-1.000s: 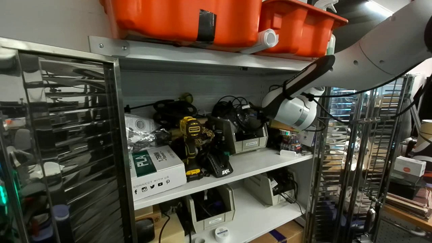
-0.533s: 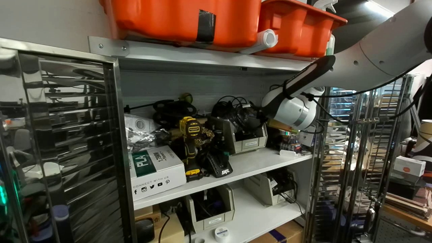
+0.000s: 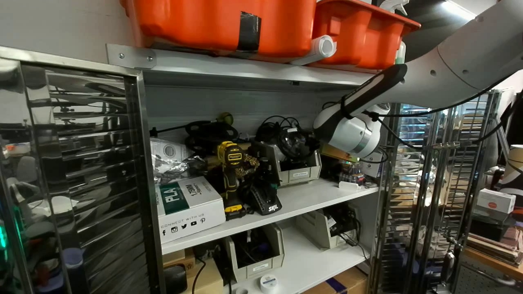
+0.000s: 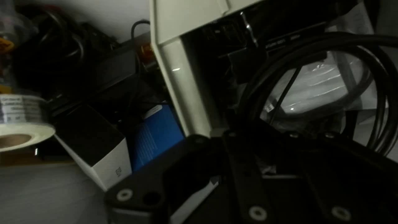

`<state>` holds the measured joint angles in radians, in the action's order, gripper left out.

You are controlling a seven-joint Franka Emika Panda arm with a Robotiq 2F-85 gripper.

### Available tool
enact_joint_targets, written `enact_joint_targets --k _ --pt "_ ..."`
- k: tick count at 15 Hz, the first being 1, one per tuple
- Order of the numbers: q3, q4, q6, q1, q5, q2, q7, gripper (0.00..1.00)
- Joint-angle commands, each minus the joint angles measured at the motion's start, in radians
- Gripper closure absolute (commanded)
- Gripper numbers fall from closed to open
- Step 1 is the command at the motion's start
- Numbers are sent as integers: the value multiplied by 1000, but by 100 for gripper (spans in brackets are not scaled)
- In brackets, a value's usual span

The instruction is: Put the black cable inside the cream coloured box

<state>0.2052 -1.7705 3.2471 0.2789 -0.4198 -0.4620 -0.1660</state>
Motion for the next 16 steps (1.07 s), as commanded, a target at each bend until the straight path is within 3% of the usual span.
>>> enact_joint_targets --k 1,2,4,8,10,11,12,16 --pt "-92 -43 3 -97 29 24 -1 97" --pt "-120 -50 5 -124 35 23 -1 97" --pt "-182 -61 27 -167 150 14 80 96" --pt "-339 -41 92 -302 114 -11 44 97" --pt "-370 -31 111 -331 110 -19 41 96" --pt "-384 -27 123 -345 111 -22 37 63" --pt "-374 -21 135 -341 113 -24 36 61" --pt "-382 -17 148 -353 110 -18 37 33"
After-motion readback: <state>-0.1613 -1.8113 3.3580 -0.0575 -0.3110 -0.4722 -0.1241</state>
